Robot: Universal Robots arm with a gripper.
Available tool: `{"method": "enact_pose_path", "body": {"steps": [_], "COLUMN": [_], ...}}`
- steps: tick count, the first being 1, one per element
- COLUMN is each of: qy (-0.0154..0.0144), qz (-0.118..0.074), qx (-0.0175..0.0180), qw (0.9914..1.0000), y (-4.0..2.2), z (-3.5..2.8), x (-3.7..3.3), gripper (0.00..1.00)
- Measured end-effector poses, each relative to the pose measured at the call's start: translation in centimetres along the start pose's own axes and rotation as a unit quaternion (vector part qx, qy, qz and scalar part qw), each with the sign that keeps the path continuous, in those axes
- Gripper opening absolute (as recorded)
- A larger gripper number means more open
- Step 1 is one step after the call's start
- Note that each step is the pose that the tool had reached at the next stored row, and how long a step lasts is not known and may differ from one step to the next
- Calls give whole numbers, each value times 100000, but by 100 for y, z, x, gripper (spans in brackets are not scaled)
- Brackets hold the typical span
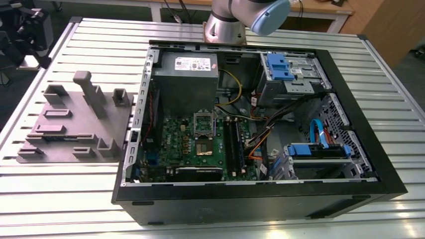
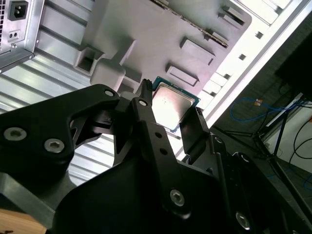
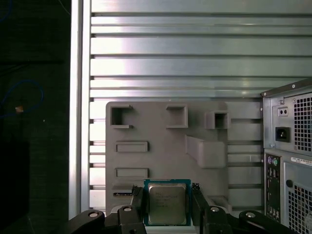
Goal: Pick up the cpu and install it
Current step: 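Pick up the cpu and move it towards the insertion slot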
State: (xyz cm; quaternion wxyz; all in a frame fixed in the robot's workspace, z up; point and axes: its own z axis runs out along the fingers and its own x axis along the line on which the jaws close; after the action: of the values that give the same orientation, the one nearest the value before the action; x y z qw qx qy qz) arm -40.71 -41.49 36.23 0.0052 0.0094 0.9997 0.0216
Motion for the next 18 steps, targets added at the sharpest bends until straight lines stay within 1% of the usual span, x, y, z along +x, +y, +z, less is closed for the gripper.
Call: {"method": "enact_pose_path", "body": {"steps": [18], "qy": [1], "qz": [-1], "qx": [-1], "qw": [100000], "y": [1], "z": [0], "x": [-39], "gripper": [47]}}
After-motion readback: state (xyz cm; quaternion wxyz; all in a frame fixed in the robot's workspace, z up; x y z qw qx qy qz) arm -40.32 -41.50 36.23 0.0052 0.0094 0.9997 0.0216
